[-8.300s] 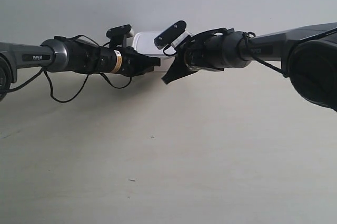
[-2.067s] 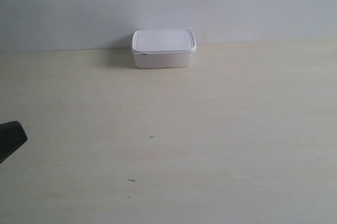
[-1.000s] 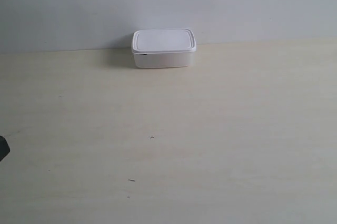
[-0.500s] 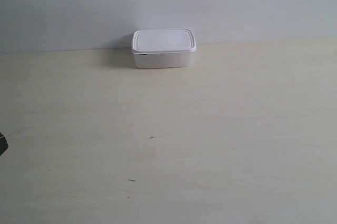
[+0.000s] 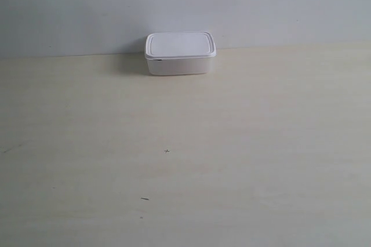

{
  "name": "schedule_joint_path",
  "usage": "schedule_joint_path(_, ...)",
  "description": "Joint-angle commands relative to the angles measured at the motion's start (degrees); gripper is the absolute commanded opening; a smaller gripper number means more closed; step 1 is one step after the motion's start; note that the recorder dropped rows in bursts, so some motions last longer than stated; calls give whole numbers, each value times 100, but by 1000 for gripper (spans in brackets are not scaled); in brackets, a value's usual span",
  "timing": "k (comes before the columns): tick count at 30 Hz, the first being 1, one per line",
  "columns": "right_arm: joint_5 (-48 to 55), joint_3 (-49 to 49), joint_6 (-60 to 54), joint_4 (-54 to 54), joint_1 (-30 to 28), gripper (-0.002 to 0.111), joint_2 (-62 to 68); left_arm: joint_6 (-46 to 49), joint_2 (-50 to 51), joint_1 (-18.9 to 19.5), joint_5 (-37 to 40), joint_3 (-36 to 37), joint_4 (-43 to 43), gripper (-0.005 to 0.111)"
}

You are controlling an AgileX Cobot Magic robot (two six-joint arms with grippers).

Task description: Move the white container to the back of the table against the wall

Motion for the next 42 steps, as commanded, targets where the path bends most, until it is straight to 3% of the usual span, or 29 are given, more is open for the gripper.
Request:
schedule_joint_path(1,-33,29,12,-1,-276,0,-36,22,-692,224,-58,21,11,0)
schedule_joint_path(7,-135,29,12,25,-1155,0,-36,22,-1366,1193,-58,21,11,0)
schedule_joint_path(13,-135,29,12,25,-1869,0,-36,22,-1464,2216,-58,21,11,0)
schedule_joint_path(20,-135,29,12,25,-2605,0,-36,22,-1474,3136,-58,21,11,0)
schedule_joint_path(31,-147,29,12,25,-3047,0,-36,22,-1478,3690,-58,21,11,0)
schedule_joint_path(42,-147,29,12,25,-3047,0,-36,22,-1616,3724,-58,21,11,0)
